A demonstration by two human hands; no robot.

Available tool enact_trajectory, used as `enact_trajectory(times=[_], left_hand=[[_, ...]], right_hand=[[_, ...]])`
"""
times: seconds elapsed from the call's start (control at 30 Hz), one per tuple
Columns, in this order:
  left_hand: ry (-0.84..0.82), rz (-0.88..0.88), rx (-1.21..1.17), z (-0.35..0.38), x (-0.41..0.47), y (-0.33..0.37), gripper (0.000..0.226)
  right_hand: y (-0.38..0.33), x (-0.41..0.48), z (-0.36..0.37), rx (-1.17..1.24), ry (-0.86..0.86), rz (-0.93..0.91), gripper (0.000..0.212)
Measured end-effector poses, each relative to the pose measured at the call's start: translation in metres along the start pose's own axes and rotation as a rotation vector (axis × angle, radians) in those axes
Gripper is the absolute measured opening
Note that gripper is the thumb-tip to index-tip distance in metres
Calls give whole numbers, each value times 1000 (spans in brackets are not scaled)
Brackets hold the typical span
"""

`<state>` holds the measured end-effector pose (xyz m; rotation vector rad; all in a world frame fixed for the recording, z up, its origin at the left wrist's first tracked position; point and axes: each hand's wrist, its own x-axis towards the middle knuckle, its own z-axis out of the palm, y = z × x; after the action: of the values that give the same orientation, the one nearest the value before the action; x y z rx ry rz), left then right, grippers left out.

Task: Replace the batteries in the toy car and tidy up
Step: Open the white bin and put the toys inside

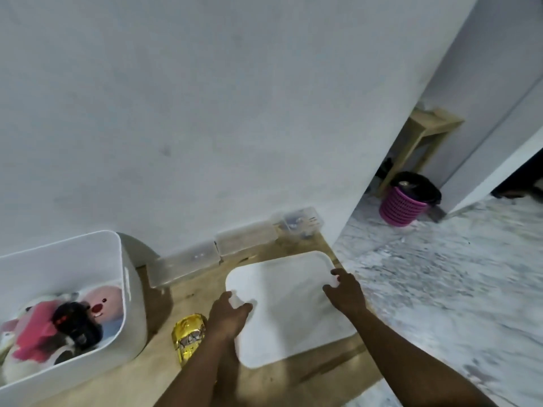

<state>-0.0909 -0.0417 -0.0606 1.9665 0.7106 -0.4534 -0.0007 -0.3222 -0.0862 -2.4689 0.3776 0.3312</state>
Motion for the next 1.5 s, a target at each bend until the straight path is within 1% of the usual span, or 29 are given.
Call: enact_trajectory(times=[0.07, 0.1, 0.17, 0.23, 0.4, 0.57, 0.73, 0.9, 0.97, 1.0, 1.07, 1.17, 1.23, 1.27, 1.33, 1.4, 1.5], left_hand=[[8, -52, -13, 9, 5, -4, 83], [6, -80, -38, 14, 8, -4, 83], [11, -113, -89, 20, 11, -2, 77], [28, -143, -139, 23, 13, 2, 72], [89, -228, -237, 23, 19, 6, 65], [87, -269, -342, 16, 26, 1, 54], [118, -178, -289, 12, 18, -5, 40], [198, -6, -253, -5, -7, -1, 30], [224, 73, -230, -15, -21, 9, 29], [253, 108, -231, -30, -31, 11, 29], [273, 162, -210, -43, -45, 26, 31], [347, 249, -134, -85, -63, 31, 37], [410, 269, -121, -121, -76, 29, 41], [462, 277, -113, -141, -84, 26, 40], [593, 271, -89, -179, -99, 19, 33], [702, 238, -96, -219, -114, 4, 33], [799, 155, -93, -278, -126, -31, 27]], right_hand=[[9, 9, 0, -57, -27, 14, 60], [13, 13, 1, -78, -43, 24, 63], [16, 19, 3, -106, -68, 45, 65], [16, 22, 6, -120, -53, 54, 64], [10, 21, 12, -60, 13, 73, 60], [11, 25, 10, 67, 29, 136, 63], [9, 16, -5, 146, 57, 130, 65], [-4, -9, -28, 160, 159, 60, 67], [-14, -21, -45, 161, 175, 32, 61], [-28, -28, -46, 151, 177, -4, 59], [-35, -38, -61, 139, 205, -21, 61], [-60, -51, -64, 133, 191, -92, 73], [-73, -42, -57, 132, 172, -146, 86], [-89, -45, -53, 132, 159, -185, 88], [-137, -74, -45, 163, 136, -267, 78], [-185, -106, -30, 234, 105, -344, 67], [-241, -134, -1, 310, -22, -468, 56]])
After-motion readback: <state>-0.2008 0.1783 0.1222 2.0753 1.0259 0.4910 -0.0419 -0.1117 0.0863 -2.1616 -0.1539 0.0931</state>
